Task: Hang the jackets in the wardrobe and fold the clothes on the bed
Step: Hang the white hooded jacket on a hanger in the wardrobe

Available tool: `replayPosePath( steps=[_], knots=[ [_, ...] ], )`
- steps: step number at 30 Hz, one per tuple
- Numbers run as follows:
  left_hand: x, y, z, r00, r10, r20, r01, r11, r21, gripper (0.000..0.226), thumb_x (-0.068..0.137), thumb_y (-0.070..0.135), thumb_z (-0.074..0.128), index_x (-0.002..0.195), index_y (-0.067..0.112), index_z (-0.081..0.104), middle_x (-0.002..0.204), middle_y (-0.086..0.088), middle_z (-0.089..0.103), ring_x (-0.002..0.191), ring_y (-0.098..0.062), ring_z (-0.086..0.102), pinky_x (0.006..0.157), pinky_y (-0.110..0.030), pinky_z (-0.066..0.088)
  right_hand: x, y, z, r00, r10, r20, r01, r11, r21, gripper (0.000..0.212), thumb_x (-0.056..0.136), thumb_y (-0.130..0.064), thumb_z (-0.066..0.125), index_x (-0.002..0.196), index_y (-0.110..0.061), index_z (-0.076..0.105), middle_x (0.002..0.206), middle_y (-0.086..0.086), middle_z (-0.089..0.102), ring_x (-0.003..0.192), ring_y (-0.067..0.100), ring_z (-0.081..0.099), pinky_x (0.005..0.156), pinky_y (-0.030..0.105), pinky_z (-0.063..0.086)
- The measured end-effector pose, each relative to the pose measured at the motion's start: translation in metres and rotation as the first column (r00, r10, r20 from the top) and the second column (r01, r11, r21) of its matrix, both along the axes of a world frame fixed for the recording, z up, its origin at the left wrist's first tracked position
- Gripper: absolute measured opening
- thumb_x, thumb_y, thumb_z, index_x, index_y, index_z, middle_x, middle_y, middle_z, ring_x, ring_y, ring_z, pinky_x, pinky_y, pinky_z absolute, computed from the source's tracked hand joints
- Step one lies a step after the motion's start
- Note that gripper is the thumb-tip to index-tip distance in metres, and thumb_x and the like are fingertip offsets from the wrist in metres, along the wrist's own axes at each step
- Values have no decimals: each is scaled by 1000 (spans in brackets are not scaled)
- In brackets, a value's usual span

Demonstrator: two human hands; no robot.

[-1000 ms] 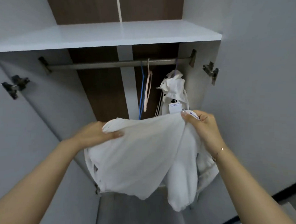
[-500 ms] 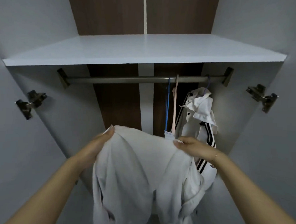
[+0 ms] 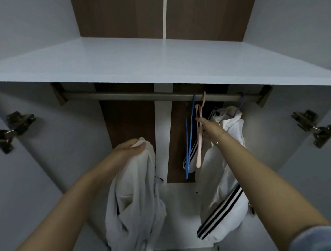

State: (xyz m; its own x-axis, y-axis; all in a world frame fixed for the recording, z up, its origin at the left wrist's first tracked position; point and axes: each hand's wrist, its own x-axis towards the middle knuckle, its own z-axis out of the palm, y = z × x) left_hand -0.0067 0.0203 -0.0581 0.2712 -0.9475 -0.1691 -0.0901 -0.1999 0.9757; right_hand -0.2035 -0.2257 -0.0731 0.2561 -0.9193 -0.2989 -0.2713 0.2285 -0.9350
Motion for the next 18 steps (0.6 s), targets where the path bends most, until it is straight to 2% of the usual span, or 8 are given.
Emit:
replayPosePath(
  steps=[2,5,8,10,12,14,16,18],
  knots=[
    [2,1,5,998,4,57,-7,999,52,27,93,29,57,110,12,69,107,-10,70,97,-21,68,76,-24,53,19,-21,-3,995,-17,96,10,997,73,31,94,-29,59,116,-8,56,90,7,60,76,19,59,67,29,52],
    [7,2,8,989,-16,144,3,996,91,26,95,23,57,110,4,64,110,-18,66,98,-30,65,80,-31,53,33,-43,-5,966,-171,194,168,985,33,20,90,-20,66,99,-5,56,75,5,54,62,16,53,44,25,51],
    [13,6,2,983,-17,182,-4,994,113,32,86,22,69,105,-4,63,102,-20,67,93,-34,66,84,-44,54,28,-57,-5,956,-279,95,293,934,-206,28,87,-28,69,70,-13,53,76,7,60,70,22,57,61,35,51],
    [14,7,-4,978,-11,209,-16,992,129,37,79,22,77,100,-5,64,94,-16,69,85,-29,66,79,-41,53,15,-53,-3,951,-306,43,302,891,-338,45,87,-40,66,57,-15,46,62,5,53,62,23,51,64,36,40],
    [13,4,-10,971,-17,237,-19,989,150,34,75,24,81,99,4,68,93,-9,73,85,-23,69,80,-37,55,1,-39,-3,952,-305,24,292,883,-369,55,84,-56,60,55,-13,43,54,2,48,56,19,47,61,34,35],
    [12,3,-15,974,-14,226,-25,986,166,32,73,27,81,99,12,70,95,-6,74,89,-21,70,82,-36,57,-11,-19,-8,957,-286,-54,248,900,-359,61,80,-68,52,60,-11,51,59,3,57,61,18,55,64,34,42],
    [12,4,-18,985,-4,172,-26,985,173,41,66,36,80,102,18,69,97,-2,73,92,-19,70,76,-30,58,-24,2,-17,955,-268,-131,204,908,-366,60,83,-68,47,56,-15,52,56,2,57,61,19,57,63,34,44],
    [12,6,-24,991,58,124,-80,979,187,57,60,47,76,110,21,65,102,0,70,95,-18,67,73,-25,54,-39,25,-26,959,-263,-104,211,910,-357,58,89,-60,48,50,-18,42,47,-1,47,54,19,50,58,31,40]
  ],
)
